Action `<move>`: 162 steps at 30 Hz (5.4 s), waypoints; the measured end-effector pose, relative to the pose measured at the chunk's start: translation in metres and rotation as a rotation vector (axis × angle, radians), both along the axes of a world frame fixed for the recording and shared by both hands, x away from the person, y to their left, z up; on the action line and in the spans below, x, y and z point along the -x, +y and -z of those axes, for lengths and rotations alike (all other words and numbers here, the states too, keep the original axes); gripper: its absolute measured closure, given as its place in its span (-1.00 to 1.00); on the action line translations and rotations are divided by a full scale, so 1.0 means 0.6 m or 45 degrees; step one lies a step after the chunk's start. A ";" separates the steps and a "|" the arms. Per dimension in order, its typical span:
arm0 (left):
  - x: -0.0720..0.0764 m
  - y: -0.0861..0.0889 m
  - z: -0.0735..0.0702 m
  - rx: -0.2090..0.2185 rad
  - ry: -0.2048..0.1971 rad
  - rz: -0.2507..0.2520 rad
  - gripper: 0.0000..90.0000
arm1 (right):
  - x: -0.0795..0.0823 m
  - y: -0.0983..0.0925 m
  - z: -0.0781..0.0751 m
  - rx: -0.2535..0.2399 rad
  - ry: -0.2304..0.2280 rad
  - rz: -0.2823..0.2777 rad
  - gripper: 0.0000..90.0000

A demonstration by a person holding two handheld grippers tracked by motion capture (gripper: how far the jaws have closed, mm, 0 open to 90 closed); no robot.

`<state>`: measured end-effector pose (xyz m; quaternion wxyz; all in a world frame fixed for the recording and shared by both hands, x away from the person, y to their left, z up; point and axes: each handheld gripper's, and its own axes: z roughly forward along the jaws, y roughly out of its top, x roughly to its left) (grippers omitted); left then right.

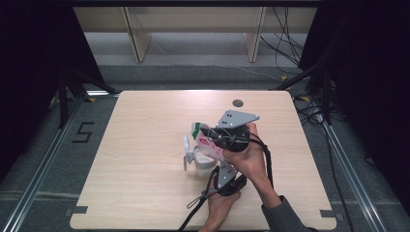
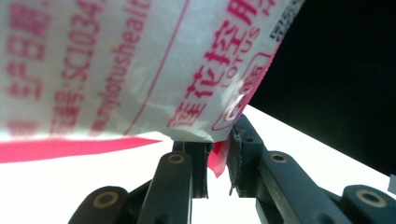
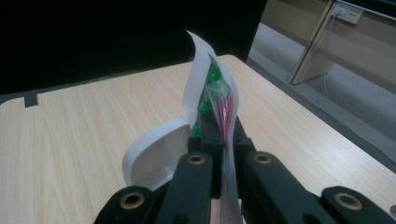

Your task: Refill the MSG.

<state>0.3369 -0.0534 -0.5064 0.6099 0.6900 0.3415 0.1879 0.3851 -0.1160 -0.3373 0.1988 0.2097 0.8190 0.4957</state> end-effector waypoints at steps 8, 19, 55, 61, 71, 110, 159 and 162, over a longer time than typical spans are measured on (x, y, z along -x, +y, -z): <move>0.004 -0.004 0.005 0.045 0.012 -0.035 0.74 | 0.001 -0.021 -0.005 -0.038 0.009 0.023 1.00; 0.007 0.015 0.014 0.005 0.024 -0.065 0.72 | 0.001 -0.063 -0.007 -0.172 0.026 -0.064 1.00; 0.009 0.040 0.012 -0.008 0.046 -0.072 0.68 | 0.028 -0.162 0.004 -0.402 0.009 -0.039 1.00; 0.014 0.041 0.011 -0.049 0.055 -0.034 0.65 | 0.027 -0.165 0.010 -0.459 0.050 0.000 1.00; 0.019 0.037 0.012 -0.090 0.065 0.013 0.54 | 0.023 -0.164 0.012 -0.450 0.024 0.024 1.00; 0.067 0.147 -0.013 -0.135 0.051 0.000 0.05 | -0.016 -0.199 0.104 -0.458 0.161 0.119 1.00; 0.059 0.224 -0.017 -0.077 0.030 -0.151 0.04 | 0.007 -0.305 0.184 -0.291 0.205 0.545 1.00; 0.058 0.227 -0.014 -0.088 0.046 -0.156 0.04 | 0.002 -0.308 0.186 -0.243 0.185 0.519 1.00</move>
